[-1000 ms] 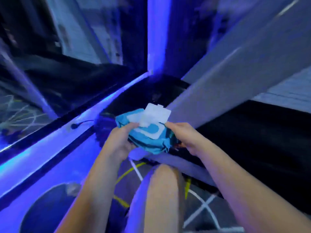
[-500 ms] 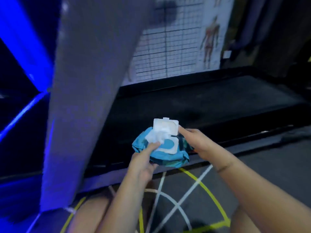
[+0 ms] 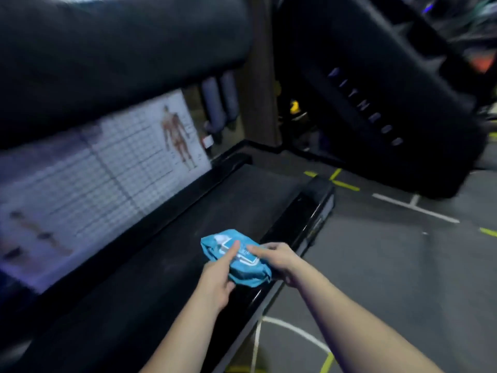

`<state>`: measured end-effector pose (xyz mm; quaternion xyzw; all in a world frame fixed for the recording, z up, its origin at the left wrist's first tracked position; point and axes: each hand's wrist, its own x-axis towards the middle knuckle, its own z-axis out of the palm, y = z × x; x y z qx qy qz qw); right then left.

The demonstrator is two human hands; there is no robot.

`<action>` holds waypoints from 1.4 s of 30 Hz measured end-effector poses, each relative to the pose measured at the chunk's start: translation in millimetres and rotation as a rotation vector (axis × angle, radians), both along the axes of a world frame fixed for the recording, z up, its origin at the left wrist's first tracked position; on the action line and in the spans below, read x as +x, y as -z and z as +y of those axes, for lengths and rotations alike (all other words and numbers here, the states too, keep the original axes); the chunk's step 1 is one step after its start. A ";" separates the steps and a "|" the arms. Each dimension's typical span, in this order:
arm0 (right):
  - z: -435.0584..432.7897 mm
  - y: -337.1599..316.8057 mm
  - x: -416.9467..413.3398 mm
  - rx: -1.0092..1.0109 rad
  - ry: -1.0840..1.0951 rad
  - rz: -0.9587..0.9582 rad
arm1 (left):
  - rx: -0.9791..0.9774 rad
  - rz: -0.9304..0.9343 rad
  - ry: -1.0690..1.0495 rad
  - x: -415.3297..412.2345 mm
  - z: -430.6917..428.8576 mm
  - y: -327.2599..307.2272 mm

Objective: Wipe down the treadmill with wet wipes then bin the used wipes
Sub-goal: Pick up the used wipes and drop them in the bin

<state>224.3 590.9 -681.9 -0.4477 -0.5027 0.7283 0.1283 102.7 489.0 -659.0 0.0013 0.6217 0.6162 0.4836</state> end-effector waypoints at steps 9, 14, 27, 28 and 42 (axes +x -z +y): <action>88.0 -302.6 174.1 0.092 0.237 -0.035 | 0.023 -0.021 0.244 145.5 121.4 -278.0; 122.3 -434.1 214.1 0.124 0.257 0.005 | 0.067 0.048 0.250 184.9 158.7 -410.2; 76.0 -592.7 -60.9 0.376 -0.328 0.268 | 0.103 0.392 -0.292 -18.3 28.6 -589.9; 49.4 -592.2 -91.4 0.348 -0.424 0.274 | 0.070 0.409 -0.342 -38.2 -7.2 -593.2; -375.1 -620.5 -350.0 0.363 -1.070 0.444 | -0.293 0.662 -0.983 -185.5 -463.7 -609.4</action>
